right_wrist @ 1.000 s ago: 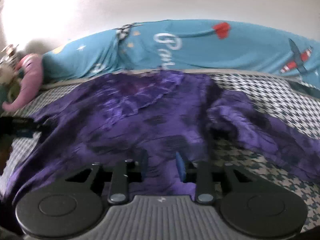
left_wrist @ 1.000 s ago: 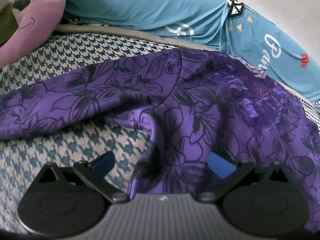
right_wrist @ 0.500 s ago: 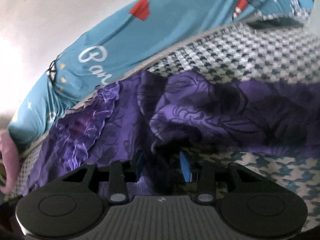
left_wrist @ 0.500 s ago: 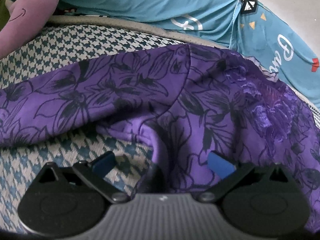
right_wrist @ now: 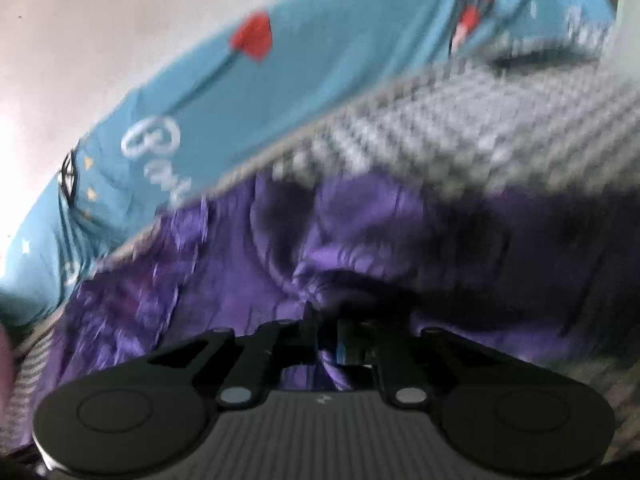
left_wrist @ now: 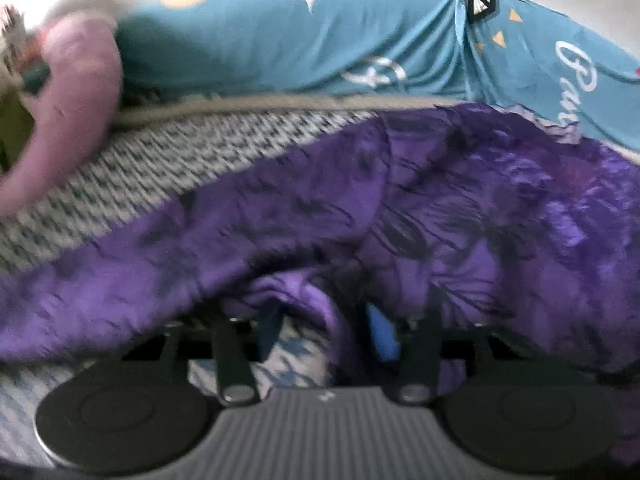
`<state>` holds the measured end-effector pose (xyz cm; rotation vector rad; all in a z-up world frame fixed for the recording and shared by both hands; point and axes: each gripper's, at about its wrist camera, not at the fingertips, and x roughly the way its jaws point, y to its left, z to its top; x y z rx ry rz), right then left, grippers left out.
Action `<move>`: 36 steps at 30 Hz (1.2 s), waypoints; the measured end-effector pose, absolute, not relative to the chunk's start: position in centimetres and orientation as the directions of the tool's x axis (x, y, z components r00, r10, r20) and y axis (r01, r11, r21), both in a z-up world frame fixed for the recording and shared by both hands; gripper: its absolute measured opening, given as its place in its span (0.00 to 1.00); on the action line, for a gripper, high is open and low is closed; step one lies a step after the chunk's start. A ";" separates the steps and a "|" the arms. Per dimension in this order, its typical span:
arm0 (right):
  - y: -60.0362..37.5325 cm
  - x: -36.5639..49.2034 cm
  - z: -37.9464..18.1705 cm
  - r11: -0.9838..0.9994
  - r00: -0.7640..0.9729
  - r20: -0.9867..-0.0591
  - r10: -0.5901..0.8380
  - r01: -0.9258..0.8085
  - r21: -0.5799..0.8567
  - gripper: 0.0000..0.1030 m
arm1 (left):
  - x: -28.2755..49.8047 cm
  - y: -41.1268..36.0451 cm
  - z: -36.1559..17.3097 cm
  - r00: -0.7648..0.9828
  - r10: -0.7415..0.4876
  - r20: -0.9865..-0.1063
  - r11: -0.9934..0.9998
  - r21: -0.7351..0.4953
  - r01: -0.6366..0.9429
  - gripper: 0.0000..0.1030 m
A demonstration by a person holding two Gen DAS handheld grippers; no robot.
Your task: Fold clothes
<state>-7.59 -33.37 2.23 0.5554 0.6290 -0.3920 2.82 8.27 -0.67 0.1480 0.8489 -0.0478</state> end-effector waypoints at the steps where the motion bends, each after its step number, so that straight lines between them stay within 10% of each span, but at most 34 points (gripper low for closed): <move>1: -33.3 -7.4 2.2 0.790 0.741 -0.643 -0.195 0.507 0.344 0.09 | 2.9 8.2 -0.6 0.675 0.044 -0.736 0.986 0.140 0.089 0.39; 11: -33.4 -5.6 1.1 0.807 0.689 -0.667 -0.283 0.547 0.223 0.09 | 4.8 8.3 -1.6 0.705 0.153 -0.692 0.964 0.263 0.048 0.42; 18: -33.7 -7.0 2.2 0.845 0.711 -0.678 -0.188 0.468 0.257 0.27 | 4.9 8.4 -1.5 0.705 0.150 -0.693 0.961 0.270 0.061 0.43; 27: -33.9 -12.1 4.1 0.886 0.698 -0.711 -0.082 0.378 0.268 0.37 | 2.6 12.2 0.8 0.637 -0.087 -0.766 0.996 -0.053 0.072 0.68; 36: -32.1 -16.4 3.4 0.931 0.622 -0.783 0.010 0.280 0.235 0.37 | -1.7 12.8 0.9 0.590 -0.171 -0.789 0.983 -0.096 0.157 0.71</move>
